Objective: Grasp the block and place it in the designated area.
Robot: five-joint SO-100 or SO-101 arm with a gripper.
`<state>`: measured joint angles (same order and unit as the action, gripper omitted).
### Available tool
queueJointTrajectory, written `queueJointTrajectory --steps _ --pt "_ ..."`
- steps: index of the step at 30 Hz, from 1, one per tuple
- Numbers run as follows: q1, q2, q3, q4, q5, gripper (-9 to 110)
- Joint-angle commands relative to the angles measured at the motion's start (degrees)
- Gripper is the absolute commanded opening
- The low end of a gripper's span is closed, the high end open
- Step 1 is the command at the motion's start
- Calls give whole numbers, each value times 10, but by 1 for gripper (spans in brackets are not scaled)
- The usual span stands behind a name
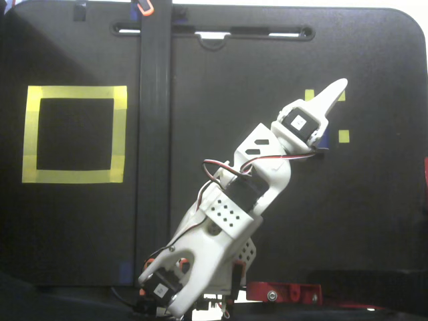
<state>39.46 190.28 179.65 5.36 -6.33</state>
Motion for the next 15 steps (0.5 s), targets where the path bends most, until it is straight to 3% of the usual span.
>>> queueJointTrajectory --steps 1,6,15 --pt "-3 -17 3 -26 -3 0" --pt "-6 -62 -22 -34 -3 0" --pt "-13 -258 -260 127 -3 0"
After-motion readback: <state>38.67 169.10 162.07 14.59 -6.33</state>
